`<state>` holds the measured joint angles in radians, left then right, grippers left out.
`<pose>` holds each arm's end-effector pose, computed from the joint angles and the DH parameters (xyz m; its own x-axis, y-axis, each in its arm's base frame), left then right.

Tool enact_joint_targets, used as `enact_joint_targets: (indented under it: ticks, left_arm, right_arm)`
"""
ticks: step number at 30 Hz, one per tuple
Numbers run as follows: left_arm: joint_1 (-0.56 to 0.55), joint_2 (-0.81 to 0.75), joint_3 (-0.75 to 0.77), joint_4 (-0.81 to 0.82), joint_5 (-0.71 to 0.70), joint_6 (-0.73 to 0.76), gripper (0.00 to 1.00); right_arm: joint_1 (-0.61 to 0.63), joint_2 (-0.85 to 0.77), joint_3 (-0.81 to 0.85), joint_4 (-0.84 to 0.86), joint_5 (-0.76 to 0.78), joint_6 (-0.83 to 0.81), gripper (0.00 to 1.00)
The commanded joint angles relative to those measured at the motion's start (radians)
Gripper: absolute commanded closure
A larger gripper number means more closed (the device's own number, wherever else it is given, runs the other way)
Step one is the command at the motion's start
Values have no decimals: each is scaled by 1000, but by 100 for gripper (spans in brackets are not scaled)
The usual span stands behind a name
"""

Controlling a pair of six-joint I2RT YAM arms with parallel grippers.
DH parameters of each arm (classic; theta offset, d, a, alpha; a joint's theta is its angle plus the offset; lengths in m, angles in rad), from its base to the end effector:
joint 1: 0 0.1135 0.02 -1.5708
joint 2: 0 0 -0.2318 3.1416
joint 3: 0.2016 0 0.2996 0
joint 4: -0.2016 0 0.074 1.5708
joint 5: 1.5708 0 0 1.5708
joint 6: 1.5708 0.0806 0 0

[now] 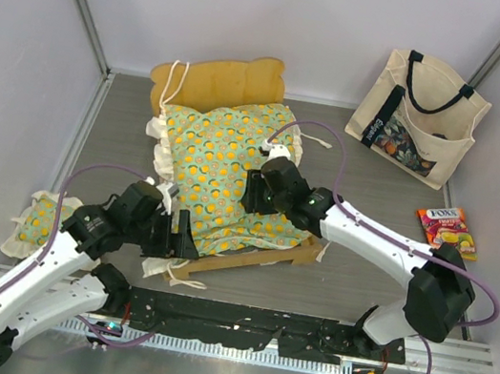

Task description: Set up the pet bed

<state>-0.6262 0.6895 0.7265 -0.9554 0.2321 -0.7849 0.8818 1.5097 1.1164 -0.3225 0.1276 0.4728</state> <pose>0.1713 -0.1468 0.2106 -0.9386 -0.1700 -0.3003 0.0285 0.8291 -0.5584 0.2725 0.3147 0.1868 -0.6923 -0.1300 -0.7098 -0.4373 0.8581 0.2693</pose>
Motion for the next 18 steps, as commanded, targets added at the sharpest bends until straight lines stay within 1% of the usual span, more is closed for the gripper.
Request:
enact_joint_targets:
  ticks: [1, 5, 6, 7, 8, 9, 10, 11, 12, 13, 15, 16, 18]
  left_arm:
    - [-3, 18, -21, 87, 47, -28, 21]
    - [-3, 56, -38, 132, 42, -30, 21]
    - [-3, 62, -44, 151, 36, -34, 21]
    - [-3, 68, -48, 202, 36, -46, 24]
    - [-3, 77, -62, 231, 41, -56, 37]
    - [-3, 81, -70, 263, 45, -69, 43]
    - [-1, 78, -78, 332, 53, -95, 49]
    - [-3, 59, -91, 369, 56, -106, 58]
    - [-3, 42, -99, 404, 53, -117, 62]
    - [-3, 21, -117, 479, 30, -141, 65]
    - [-3, -53, -148, 565, 7, -171, 72]
    - [-3, -77, -185, 640, -22, -194, 77]
    - [-3, -141, -225, 691, -45, -246, 79]
  right_arm:
    - [5, -60, 8, 14, 7, 3, 49]
    - [5, -59, 8, 14, 0, 7, 50]
    - [5, -59, 7, 17, -2, 7, 49]
    - [5, -59, 3, 22, -6, 10, 50]
    - [5, -57, 0, 26, -11, 10, 49]
    - [5, -55, 0, 26, -13, 13, 50]
    - [5, -54, 0, 26, -14, 12, 50]
    - [5, -54, -1, 25, -17, 13, 49]
    - [5, -55, -6, 26, -20, 13, 50]
    - [5, -55, -10, 33, -19, 16, 50]
    - [5, -54, -21, 37, -22, 23, 50]
    - [5, -52, -23, 39, -26, 24, 49]
    - [5, -49, -27, 39, -37, 30, 50]
